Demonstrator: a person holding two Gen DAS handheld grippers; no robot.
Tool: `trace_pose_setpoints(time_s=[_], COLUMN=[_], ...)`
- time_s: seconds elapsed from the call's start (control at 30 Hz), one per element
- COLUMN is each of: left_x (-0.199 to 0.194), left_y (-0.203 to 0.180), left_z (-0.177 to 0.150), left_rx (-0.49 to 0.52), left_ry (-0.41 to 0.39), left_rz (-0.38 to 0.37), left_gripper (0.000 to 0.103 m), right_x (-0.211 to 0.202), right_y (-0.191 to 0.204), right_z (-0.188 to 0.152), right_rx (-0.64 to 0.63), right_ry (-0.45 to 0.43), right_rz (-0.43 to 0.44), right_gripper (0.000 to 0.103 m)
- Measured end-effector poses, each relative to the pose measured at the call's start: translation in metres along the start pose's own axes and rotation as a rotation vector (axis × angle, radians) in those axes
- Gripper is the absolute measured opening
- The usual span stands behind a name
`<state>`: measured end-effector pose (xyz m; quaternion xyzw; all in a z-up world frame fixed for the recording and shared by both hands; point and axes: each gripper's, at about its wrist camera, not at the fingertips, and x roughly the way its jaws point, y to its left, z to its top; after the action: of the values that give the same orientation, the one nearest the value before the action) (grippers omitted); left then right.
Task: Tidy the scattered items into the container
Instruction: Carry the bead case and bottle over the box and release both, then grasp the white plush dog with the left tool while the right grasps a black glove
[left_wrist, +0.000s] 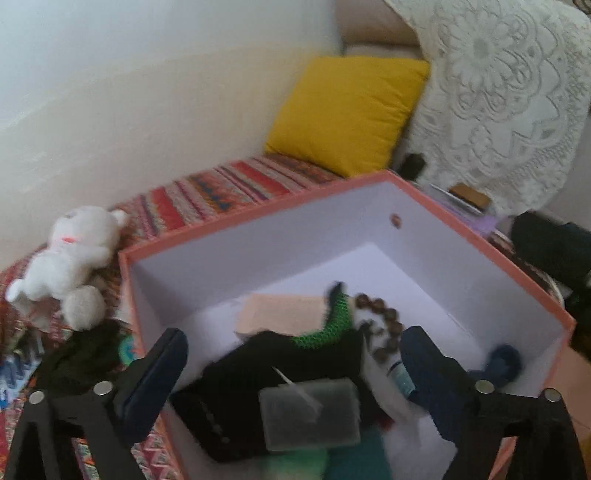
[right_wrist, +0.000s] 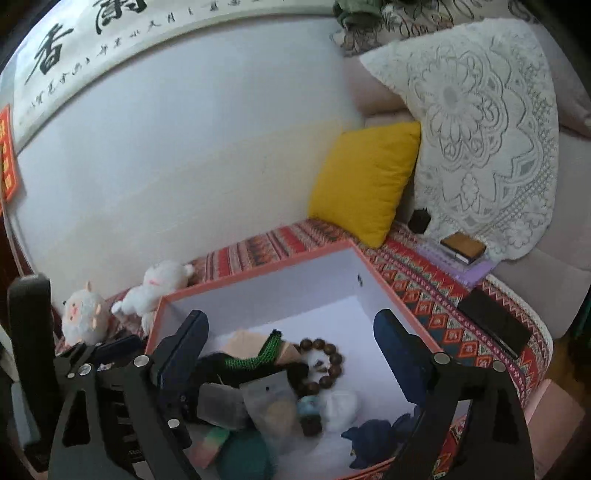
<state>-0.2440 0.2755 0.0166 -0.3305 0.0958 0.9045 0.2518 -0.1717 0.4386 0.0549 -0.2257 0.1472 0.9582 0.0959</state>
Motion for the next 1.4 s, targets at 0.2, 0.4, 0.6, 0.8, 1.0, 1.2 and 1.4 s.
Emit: trace_pose_setpoints(time_s=[0.2,0.4,0.6,0.8,1.0,1.2,1.4], left_x=[-0.023,-0.053,-0.086,-0.105,-0.115,-0.112,-0.062], left_y=[0.035,0.095,0.185,0.284,0.395,0.497,0.535], left_z=[0.000,-0.019,-0.059,-0.111,-0.166,-0.201,-0.203], left_rx=[-0.069,-0.141,-0.247,-0.353,-0.558,-0.852,-0.891], left_ry=[-0.029,-0.055,-0.061,-0.010,0.050,0.063,0.112], left_rz=[0.006,0.085,0.223,0.376,0.453,0.376,0.246], left_gripper=[0.099,0.099,0.100,0.100,0.100,0.100,0.103], right_x=[-0.002,-0.007,-0.002,0.045,0.148,0.220,0.279], right_y=[0.032,0.102,0.194,0.296,0.332,0.323,0.350], right_z=[0.000,-0.008,-0.031,-0.090,-0.158,-0.184,-0.190], right_rx=[0.002,-0.055,-0.155,-0.213,0.010,0.243,0.266], right_ry=[-0.005,-0.017,0.002,0.208,0.585,0.696,0.675], right_rz=[0.032,0.127,0.237,0.440,0.486,0.450,0.476], right_gripper=[0.094,0.094,0.094,0.094,0.094,0.094,0.103])
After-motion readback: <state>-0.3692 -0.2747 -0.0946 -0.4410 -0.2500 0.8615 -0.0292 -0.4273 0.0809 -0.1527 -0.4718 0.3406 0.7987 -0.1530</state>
